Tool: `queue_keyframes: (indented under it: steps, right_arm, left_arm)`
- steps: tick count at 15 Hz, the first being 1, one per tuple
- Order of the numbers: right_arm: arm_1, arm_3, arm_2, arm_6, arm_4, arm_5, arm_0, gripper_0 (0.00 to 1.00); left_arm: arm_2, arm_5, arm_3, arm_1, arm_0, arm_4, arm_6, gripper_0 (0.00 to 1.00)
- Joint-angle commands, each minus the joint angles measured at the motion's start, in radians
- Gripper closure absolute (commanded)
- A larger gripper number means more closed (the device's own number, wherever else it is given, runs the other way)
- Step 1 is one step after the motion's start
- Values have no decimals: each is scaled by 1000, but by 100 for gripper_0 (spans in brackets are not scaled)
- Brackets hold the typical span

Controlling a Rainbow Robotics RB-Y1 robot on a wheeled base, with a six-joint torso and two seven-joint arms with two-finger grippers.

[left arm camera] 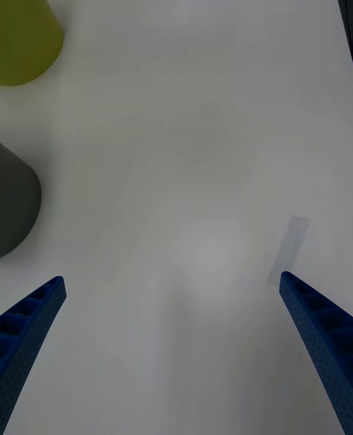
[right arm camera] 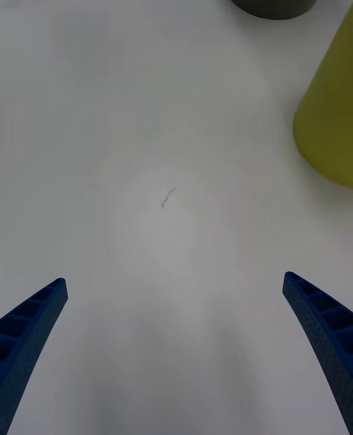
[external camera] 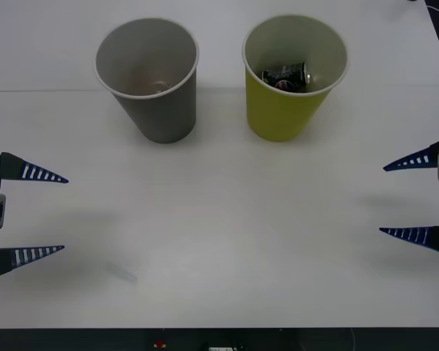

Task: Put the can into the green bin and the plastic bottle into the gray bin

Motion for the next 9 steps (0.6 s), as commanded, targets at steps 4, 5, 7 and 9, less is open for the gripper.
queue_keyframes:
  steps: [4, 5, 7, 9]
  right_arm:
    - [-33, -3, -1, 43, -16, 3, 5, 0]
    - [-33, -3, 1, 50, -16, 1, 6, 0]
    - [-32, -3, 1, 52, -14, 1, 14, 0]
    - [-30, -3, 1, 52, -14, 1, 15, 0]
  left_arm:
    - [0, 0, 0, 0, 0, 0, 0, 0]
    - [0, 0, 0, 0, 0, 0, 0, 0]
    - [0, 0, 0, 0, 0, 0, 0, 0]
    - [0, 0, 0, 0, 0, 0, 0, 0]
